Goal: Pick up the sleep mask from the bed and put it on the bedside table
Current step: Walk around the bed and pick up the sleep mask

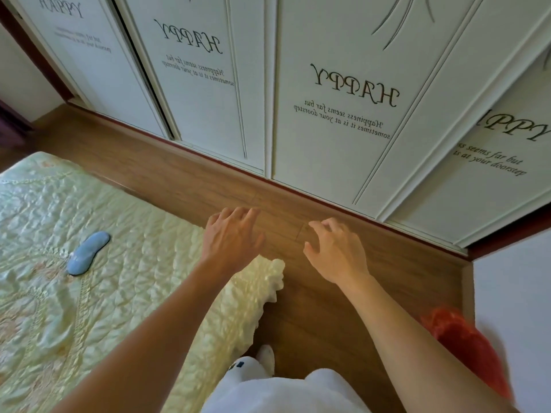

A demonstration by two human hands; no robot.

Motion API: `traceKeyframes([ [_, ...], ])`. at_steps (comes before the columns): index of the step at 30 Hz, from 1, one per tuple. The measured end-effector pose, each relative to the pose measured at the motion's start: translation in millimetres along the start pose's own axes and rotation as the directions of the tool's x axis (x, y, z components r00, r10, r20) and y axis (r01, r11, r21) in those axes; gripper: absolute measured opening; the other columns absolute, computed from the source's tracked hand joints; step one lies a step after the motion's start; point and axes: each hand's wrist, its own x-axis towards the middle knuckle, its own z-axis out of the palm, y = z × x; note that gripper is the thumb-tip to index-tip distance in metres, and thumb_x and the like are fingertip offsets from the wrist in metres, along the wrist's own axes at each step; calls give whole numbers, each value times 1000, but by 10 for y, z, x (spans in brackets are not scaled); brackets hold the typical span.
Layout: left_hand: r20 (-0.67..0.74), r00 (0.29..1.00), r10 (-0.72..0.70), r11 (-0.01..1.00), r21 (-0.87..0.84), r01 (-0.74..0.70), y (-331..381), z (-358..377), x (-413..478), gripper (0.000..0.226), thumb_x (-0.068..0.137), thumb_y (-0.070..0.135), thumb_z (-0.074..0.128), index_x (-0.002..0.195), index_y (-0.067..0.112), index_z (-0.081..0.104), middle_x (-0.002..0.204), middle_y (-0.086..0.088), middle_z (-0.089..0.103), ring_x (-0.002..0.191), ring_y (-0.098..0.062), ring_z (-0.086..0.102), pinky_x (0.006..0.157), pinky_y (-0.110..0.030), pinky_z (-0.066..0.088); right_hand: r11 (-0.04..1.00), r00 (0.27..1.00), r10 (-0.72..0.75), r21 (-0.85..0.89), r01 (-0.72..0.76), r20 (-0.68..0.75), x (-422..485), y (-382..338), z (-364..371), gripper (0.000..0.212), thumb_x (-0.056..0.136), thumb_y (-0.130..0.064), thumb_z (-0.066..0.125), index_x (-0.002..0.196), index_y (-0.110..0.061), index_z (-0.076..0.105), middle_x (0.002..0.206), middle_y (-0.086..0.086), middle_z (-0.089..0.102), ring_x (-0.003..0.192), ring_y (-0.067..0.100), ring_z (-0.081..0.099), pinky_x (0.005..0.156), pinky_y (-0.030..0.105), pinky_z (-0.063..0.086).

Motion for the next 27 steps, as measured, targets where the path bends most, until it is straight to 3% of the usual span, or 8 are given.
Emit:
traceKeyframes([
  [16, 31, 999, -9, 1000, -17, 10, -177, 341, 2067, 49, 89, 50, 43, 132, 27, 50, 131, -1, 64, 117, -25, 59, 96, -45, 48, 1000, 999, -3, 26, 2, 32, 1990, 442, -21, 49, 95, -44, 55, 139, -21, 55, 132, 7, 64, 114, 26, 63, 92, 43, 54],
  [22, -19, 983, -183, 983, 17, 184, -141, 499, 2956, 51, 89, 58, 44, 131, 29, 50, 134, 1, 63, 119, -24, 60, 99, -44, 48, 988, 986, -155, 17, 154, 56, 3204, 832, -93, 46, 94, -39, 61, 134, -17, 59, 130, 12, 65, 111, 29, 64, 90, 42, 53],
  [27, -45, 911, -410, 912, -26, 409, -153, 488, 3510, 54, 89, 58, 46, 135, 29, 47, 138, 0, 59, 125, -25, 55, 103, -46, 45, 947, 944, -322, 20, 321, 78, 4129, 920, -205, 44, 92, -36, 64, 131, -17, 62, 129, 13, 65, 110, 31, 64, 90, 44, 53],
])
